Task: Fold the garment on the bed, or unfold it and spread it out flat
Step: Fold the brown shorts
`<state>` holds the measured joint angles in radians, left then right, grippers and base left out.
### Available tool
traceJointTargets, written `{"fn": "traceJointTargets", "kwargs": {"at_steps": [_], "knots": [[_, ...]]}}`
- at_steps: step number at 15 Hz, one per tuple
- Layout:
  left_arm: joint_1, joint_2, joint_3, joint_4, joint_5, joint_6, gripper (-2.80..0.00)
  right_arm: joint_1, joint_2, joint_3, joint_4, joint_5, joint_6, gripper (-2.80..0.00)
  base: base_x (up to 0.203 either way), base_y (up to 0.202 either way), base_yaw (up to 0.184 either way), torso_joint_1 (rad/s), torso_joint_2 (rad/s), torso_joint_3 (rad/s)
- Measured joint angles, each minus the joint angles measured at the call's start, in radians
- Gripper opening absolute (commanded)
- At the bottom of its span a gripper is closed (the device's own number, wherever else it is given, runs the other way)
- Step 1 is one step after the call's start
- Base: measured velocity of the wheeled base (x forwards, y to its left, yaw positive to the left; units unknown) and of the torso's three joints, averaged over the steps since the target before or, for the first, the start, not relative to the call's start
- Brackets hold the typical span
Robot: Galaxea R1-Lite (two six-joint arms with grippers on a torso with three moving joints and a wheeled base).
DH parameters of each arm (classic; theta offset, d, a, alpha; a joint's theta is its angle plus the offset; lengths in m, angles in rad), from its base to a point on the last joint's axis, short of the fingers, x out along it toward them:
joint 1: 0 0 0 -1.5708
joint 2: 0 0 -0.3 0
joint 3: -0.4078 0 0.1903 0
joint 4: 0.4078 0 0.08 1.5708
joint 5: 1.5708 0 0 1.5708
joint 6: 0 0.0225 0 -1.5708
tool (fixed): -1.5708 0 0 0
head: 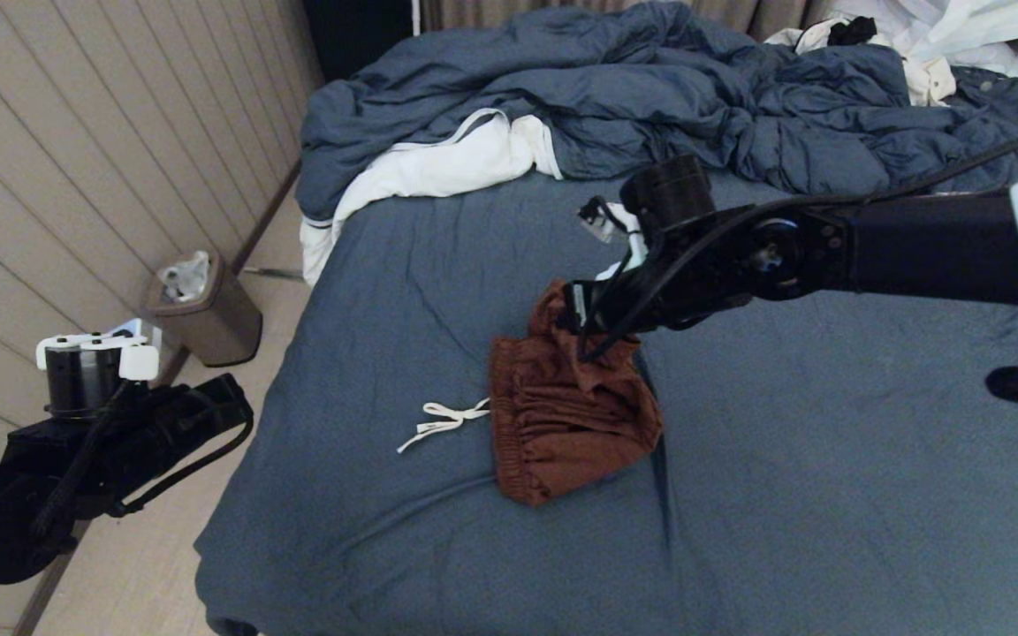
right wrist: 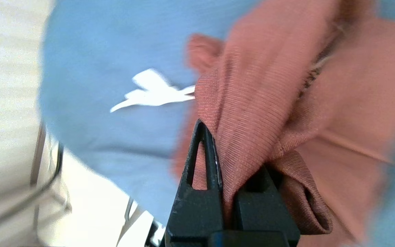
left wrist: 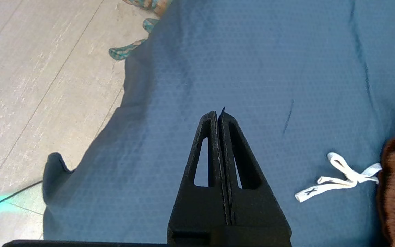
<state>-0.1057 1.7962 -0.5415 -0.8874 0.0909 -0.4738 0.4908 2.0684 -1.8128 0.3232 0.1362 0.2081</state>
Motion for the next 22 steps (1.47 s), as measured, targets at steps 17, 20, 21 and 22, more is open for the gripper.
{"fn": "traceJointTargets", "kwargs": {"at_steps": [17, 20, 21, 22], "knots": [[0.0, 0.001, 0.011, -0.038, 0.0, 0.002, -2.8, 0.134, 0.104, 0.027, -0.001, -0.073, 0.006, 0.0, 0.0, 0.0, 0.0, 0.0, 0.0, 0.0], [0.0, 0.001, 0.011, -0.039, 0.0, 0.001, -2.8, 0.131, 0.08, 0.01, -0.001, -0.076, 0.017, 0.0, 0.0, 0.0, 0.0, 0.0, 0.0, 0.0], [0.0, 0.001, 0.011, -0.039, 0.0, 0.002, -2.8, 0.124, 0.072, -0.004, 0.0, -0.078, 0.027, 0.0, 0.0, 0.0, 0.0, 0.0, 0.0, 0.0], [0.0, 0.001, 0.011, -0.04, 0.0, 0.002, -2.8, 0.113, 0.066, -0.014, 0.0, -0.08, 0.037, -2.8, 0.0, 0.0, 0.0, 0.0, 0.0, 0.0]]}}
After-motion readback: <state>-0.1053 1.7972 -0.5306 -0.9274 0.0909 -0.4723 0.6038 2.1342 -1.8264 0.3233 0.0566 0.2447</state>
